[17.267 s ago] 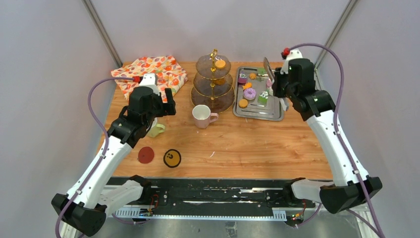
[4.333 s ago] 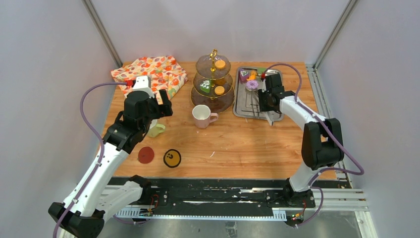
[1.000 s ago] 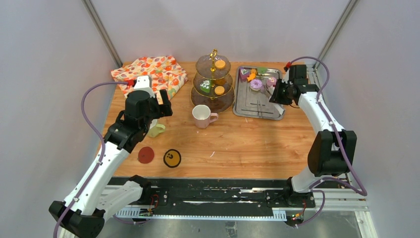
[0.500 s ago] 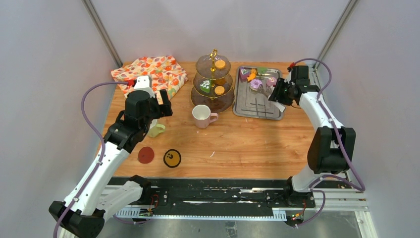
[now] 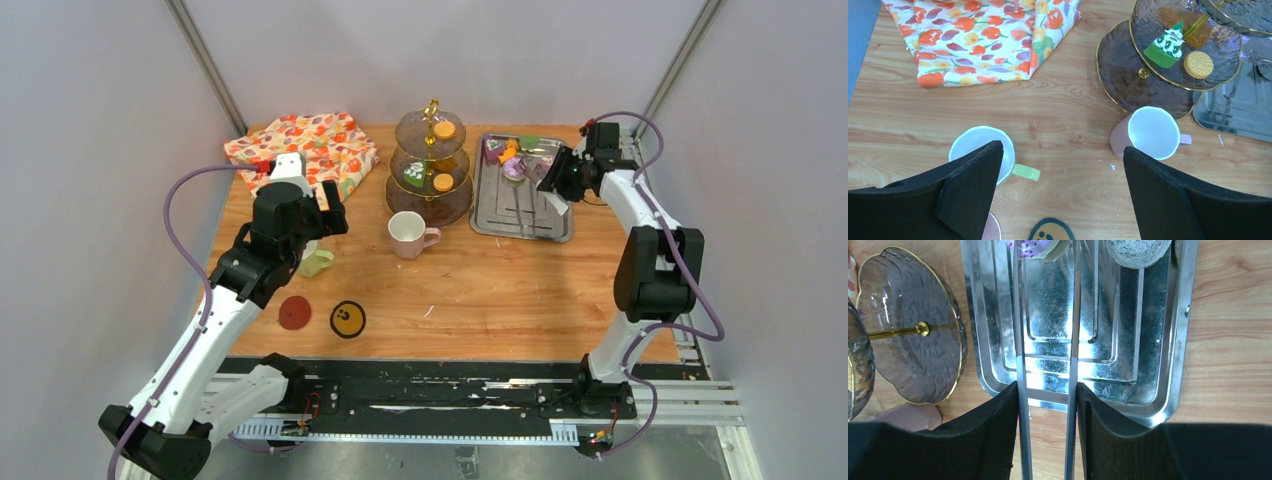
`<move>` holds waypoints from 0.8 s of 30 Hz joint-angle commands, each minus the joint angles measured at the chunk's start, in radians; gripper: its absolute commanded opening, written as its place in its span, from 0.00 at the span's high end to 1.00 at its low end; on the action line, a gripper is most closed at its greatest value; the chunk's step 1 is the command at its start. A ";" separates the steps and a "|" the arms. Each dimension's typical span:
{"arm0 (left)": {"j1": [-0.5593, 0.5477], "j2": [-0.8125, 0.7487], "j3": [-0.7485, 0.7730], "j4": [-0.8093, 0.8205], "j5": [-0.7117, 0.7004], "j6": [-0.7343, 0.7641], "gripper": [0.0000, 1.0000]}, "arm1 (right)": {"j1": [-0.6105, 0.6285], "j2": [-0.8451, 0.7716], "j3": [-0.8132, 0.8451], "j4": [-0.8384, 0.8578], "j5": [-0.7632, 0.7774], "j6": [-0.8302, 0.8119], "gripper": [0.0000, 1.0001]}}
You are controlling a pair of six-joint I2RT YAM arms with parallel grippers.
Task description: Serve the afternoon tea
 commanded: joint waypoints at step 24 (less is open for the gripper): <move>-0.004 0.008 -0.005 0.034 -0.019 0.011 0.05 | -0.057 0.046 0.004 0.093 -0.167 0.087 0.92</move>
